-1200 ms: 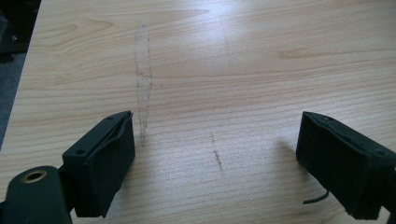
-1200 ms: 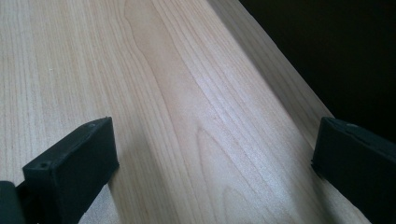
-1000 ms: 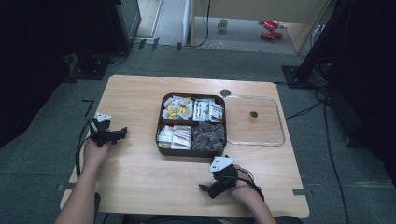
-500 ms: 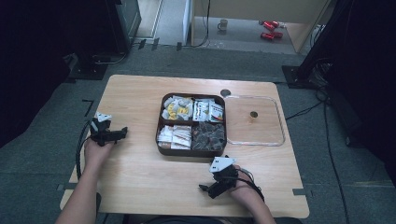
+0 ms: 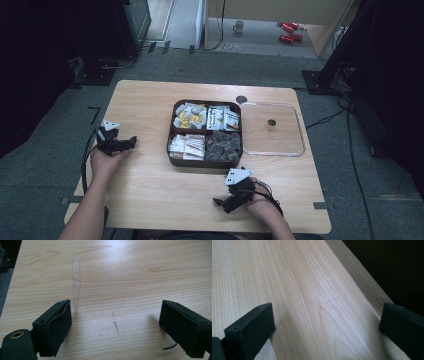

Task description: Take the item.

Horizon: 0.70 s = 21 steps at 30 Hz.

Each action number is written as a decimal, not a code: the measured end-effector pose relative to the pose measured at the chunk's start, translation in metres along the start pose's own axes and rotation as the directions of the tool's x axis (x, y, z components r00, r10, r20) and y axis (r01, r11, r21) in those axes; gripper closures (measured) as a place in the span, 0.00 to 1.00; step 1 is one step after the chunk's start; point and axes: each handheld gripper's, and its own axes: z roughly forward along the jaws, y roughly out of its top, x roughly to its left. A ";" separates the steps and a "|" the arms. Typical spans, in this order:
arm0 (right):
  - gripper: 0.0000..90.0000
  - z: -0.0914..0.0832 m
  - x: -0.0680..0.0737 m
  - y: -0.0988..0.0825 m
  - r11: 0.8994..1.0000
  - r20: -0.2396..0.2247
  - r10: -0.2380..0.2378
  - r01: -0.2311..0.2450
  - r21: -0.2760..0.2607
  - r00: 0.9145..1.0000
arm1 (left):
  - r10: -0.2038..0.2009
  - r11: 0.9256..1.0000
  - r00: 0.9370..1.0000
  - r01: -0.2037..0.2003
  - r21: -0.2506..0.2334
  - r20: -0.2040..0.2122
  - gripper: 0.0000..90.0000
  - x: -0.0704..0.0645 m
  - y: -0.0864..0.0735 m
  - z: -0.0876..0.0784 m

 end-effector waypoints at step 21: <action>0.00 0.000 0.000 0.000 1.000 0.000 0.000 0.000 0.000 1.000 | 0.082 0.995 0.982 -0.092 0.050 0.171 0.38 -0.016 0.014 -0.011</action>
